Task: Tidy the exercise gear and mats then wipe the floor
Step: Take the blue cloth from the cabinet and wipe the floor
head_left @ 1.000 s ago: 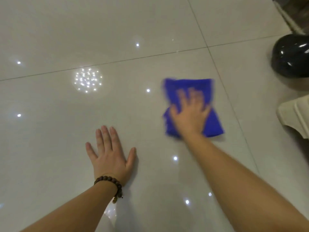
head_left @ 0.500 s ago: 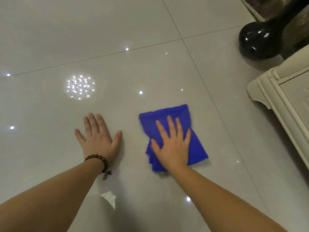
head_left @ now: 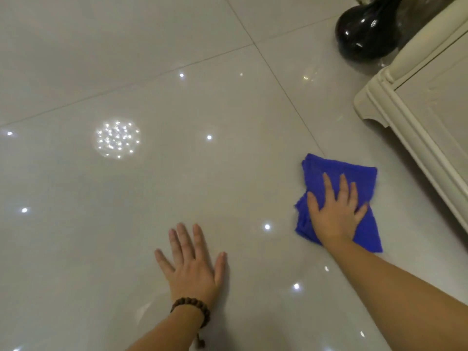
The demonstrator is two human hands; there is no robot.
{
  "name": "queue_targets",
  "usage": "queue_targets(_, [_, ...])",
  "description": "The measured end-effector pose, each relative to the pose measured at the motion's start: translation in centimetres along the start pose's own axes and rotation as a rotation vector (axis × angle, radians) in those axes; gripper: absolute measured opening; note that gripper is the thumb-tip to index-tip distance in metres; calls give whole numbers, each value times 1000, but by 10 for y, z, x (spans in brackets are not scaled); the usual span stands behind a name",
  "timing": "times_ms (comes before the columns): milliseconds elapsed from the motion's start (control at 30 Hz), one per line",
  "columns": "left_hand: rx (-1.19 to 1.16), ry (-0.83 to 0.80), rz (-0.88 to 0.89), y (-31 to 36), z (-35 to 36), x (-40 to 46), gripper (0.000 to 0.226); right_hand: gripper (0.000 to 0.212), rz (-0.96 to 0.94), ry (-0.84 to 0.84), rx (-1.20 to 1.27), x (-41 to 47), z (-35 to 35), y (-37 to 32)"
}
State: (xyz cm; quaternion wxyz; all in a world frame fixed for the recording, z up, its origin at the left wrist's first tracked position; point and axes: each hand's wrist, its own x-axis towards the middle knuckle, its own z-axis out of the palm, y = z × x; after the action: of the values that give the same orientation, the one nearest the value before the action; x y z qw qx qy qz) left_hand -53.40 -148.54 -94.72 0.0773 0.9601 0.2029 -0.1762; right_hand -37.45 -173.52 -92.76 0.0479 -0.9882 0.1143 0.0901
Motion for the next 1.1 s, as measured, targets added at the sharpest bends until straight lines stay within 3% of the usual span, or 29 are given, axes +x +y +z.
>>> queue_targets(133, [-15, -23, 22, 2, -5, 1, 81, 65, -641, -1, -134, -86, 25, -50])
queue_targets(200, [-32, -8, 17, 2, -6, 1, 81, 65, -819, -49, -150, -105, 26, -52])
queue_targets(300, [-14, 44, 17, 1, -1, 2, 81, 64, -985, -66, -127, -47, 21, -43])
queue_targets(367, [-3, 96, 16, -1, 4, 1, 82, 62, -851, -6, -117, 20, 13, -38])
queue_targets(467, [-7, 165, 25, -2, 10, 2, 83, 63, -207, 23, 24, 132, -19, -38])
queue_targets(533, [-3, 217, 20, -4, 15, 3, 83, 66, 30, -8, 123, 168, -29, -72])
queue_targets(567, [8, 211, 21, -4, 16, 3, 82, 66, -7, -15, 119, 164, -29, -101])
queue_targets(600, [10, 198, 27, -3, 15, 2, 82, 65, -164, -16, 73, 146, -23, -133])
queue_targets(667, [8, 195, 19, -3, 13, 1, 82, 63, -691, -58, -51, 73, 0, -196])
queue_targets(700, [12, 181, 10, -3, 11, 1, 83, 62, -944, -110, -91, 31, 8, -210])
queue_targets(767, [10, 154, 1, -2, 8, 0, 83, 61, -1180, -173, -134, 1, 13, -193])
queue_targets(800, [11, 161, 4, -2, 8, 0, 82, 61, -1137, -107, -97, 25, 9, -170])
queue_targets(833, [16, 164, 5, -2, 8, 0, 82, 61, -960, -28, -58, 60, 3, -144])
queue_targets(933, [27, 178, 14, -2, 8, 0, 81, 60, -230, 3, 71, 154, -29, -73])
queue_targets(967, [23, 174, 17, -1, 7, 0, 81, 61, -114, -16, 83, 153, -33, -69])
queue_targets(1000, [22, 159, 19, -1, 6, 0, 81, 61, -154, -12, 48, 136, -28, -77])
queue_targets(1033, [23, 147, 17, -1, 5, -1, 81, 61, -333, -16, -5, 103, -15, -94])
queue_targets(1100, [18, 137, 4, 0, 4, -3, 81, 60, -845, -43, -33, 14, 13, -115])
